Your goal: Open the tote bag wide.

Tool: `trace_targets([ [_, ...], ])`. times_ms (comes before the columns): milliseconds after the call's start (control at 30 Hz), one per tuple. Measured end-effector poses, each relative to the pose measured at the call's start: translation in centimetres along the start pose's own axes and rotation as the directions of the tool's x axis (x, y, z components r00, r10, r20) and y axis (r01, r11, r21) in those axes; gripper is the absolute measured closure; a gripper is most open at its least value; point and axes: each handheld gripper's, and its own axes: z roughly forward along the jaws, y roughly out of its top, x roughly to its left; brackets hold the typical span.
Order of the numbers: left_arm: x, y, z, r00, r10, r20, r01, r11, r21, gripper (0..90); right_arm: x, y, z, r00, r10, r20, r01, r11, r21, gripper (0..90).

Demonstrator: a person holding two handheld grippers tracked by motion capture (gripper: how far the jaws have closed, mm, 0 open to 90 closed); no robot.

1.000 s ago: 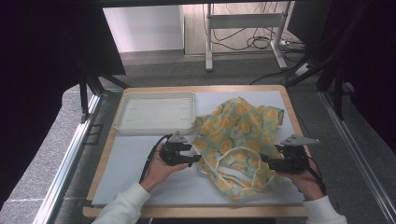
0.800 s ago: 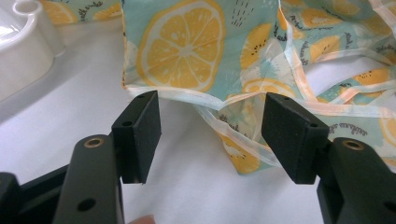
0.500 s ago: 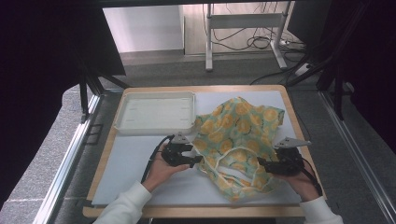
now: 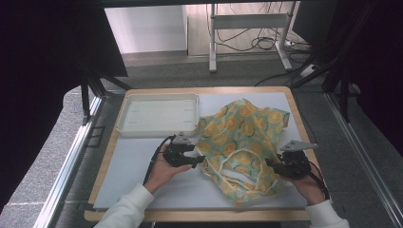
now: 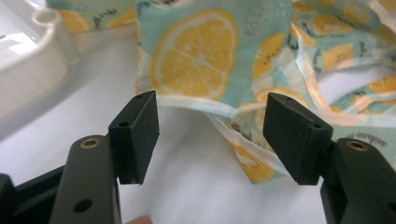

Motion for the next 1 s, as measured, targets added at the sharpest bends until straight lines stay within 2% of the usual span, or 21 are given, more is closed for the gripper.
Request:
trace_targets([
  [167, 0.6, 0.5, 0.3, 0.9998, -0.014, -0.017, 0.013, 0.9998, -0.011, 34.0, -0.2, -0.1, 0.1, 1.0000, 0.003, -0.002, -0.003, 1.000, 0.009, 66.5],
  [300, 1.1, 0.7, 0.6, 0.9996, -0.025, -0.013, 0.025, 0.9997, -0.001, 33.3, -0.2, -0.1, 0.0, 1.0000, 0.001, -0.002, -0.001, 1.000, 0.008, 66.7],
  [400, 1.4, 1.1, 1.0, 0.9996, -0.027, -0.007, 0.027, 0.9996, 0.003, 32.9, -0.3, -0.1, 0.1, 1.0000, 0.001, -0.002, -0.001, 1.000, 0.010, 66.7],
  [467, 1.7, 1.2, 1.2, 0.9990, -0.040, 0.017, 0.040, 0.9991, 0.009, 34.4, -0.2, -0.2, 0.1, 1.0000, 0.000, -0.005, 0.000, 1.000, 0.011, 67.5],
  [500, 1.8, 1.2, 1.4, 0.9981, -0.042, 0.044, 0.041, 0.9989, 0.021, 41.3, -0.2, -0.1, 0.1, 1.0000, 0.003, -0.009, -0.003, 1.000, 0.011, 68.5],
  [567, 1.6, 1.1, 1.5, 0.9979, -0.022, 0.060, 0.020, 0.9991, 0.036, 54.0, 0.0, 0.0, 0.1, 0.9998, -0.004, -0.018, 0.004, 1.000, 0.011, 70.7],
  [600, 1.6, 1.1, 1.5, 0.9971, -0.022, 0.074, 0.019, 0.9990, 0.041, 69.0, 0.1, 0.1, 0.1, 0.9995, -0.012, -0.028, 0.012, 1.000, 0.011, 73.7],
  [633, 1.5, 1.1, 1.5, 0.9954, -0.028, 0.091, 0.025, 0.9989, 0.041, 69.0, 0.1, 0.1, 0.1, 0.9995, -0.012, -0.028, 0.012, 1.000, 0.011, 73.7],
  [667, 1.4, 1.2, 1.4, 0.9942, -0.027, 0.105, 0.023, 0.9988, 0.043, 78.6, 0.1, 0.1, -0.1, 0.9992, -0.016, -0.036, 0.017, 1.000, 0.008, 77.2],
  [800, 0.9, 1.1, 1.1, 0.9901, -0.019, 0.139, 0.012, 0.9985, 0.054, 85.0, -0.2, 0.1, -0.4, 0.9989, -0.003, -0.047, 0.002, 1.000, -0.010, 81.5],
  [900, 0.5, 0.9, 0.6, 0.9865, -0.002, 0.164, -0.009, 0.9981, 0.061, 86.6, -0.2, 0.2, -0.7, 0.9982, -0.001, -0.059, -0.001, 1.000, -0.024, 84.3],
  [1000, -0.3, 0.6, -0.2, 0.9812, -0.002, 0.193, -0.006, 0.9989, 0.046, 87.0, -0.1, 0.4, -1.1, 0.9976, -0.005, -0.069, 0.002, 0.999, -0.038, 85.5],
])
